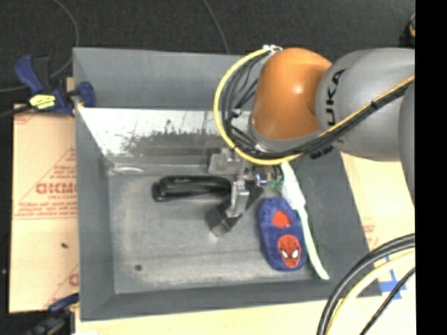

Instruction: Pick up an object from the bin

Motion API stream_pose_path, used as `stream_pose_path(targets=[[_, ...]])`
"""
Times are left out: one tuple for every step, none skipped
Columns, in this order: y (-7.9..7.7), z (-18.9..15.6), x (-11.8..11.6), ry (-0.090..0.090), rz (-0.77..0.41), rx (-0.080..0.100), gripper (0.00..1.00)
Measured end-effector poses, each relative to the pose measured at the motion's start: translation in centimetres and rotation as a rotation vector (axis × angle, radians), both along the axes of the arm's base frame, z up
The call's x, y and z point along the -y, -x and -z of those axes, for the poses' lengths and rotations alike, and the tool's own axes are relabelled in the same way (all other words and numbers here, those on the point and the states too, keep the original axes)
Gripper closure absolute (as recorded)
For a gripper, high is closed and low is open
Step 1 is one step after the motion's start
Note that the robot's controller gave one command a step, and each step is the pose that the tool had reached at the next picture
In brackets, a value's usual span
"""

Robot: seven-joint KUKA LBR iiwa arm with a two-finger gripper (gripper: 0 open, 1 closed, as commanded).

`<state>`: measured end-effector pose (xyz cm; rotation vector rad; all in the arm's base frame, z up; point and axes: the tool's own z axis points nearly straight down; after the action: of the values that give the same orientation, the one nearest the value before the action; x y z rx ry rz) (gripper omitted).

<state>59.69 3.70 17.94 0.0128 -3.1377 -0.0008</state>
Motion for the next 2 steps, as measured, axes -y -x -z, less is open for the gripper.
stream_pose_path(targets=[[-0.1, -0.5, 0.0, -0.001, 0.001, 0.008, 0.0], [-0.4, 8.6, 6.0, 0.001, -0.264, 0.007, 0.0]])
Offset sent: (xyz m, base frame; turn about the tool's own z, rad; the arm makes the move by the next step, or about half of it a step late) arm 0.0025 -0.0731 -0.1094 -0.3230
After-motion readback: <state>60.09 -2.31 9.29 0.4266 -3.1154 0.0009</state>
